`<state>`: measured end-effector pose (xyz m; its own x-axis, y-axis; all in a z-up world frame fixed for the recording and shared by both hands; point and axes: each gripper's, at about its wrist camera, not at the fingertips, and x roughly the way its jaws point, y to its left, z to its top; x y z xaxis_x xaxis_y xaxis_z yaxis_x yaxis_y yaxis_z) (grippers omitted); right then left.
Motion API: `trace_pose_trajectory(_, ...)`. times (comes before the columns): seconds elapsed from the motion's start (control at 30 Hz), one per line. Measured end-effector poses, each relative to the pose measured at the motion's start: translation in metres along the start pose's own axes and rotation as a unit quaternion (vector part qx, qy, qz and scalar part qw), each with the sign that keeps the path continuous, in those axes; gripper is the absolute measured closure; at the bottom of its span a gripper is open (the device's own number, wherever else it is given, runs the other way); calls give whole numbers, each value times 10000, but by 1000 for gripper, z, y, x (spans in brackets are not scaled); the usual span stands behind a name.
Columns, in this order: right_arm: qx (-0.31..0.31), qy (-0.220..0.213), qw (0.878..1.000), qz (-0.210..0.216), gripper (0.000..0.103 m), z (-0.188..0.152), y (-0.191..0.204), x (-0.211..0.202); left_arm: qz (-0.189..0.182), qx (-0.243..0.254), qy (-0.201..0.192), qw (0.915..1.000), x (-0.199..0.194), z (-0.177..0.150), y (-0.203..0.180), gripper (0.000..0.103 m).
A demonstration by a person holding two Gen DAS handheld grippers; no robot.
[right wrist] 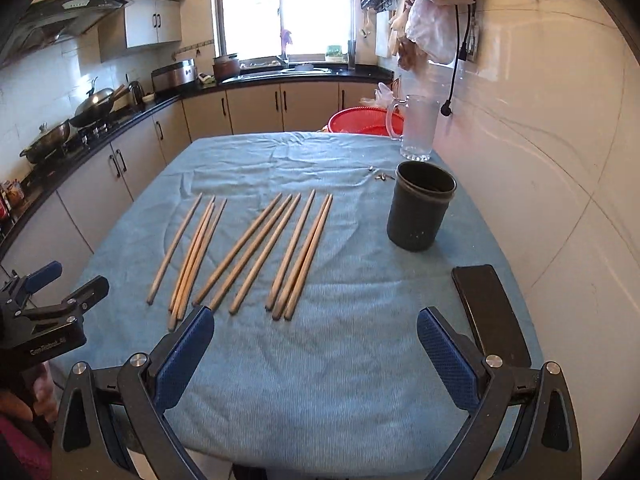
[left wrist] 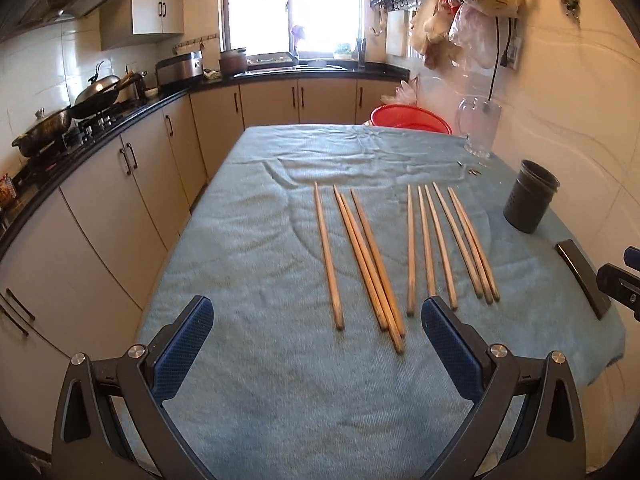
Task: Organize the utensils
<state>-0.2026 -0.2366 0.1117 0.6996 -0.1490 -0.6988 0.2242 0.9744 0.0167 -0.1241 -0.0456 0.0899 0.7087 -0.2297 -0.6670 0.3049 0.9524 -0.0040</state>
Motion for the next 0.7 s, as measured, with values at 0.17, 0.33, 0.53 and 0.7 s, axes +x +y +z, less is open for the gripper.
trace_pose_trajectory(0.17,-228,44,9996,136,0,-3,-1,-5,-2,-12,17,10000,-6,-7,-13,0)
trace_pose_trajectory(0.33,-312,131,9986,396,0,-4,-11,-4,95,-9,1,10000,-14,-7,-33,0)
trace_pose_trajectory(0.53,-383,88,9975,586,0,0,-27,-2,270,-2,1,9996,-20,-5,-52,0)
trace_pose_trajectory(0.7,-507,87,9955,797,0,1,-35,0,425,-64,55,9991,-24,-8,-63,0)
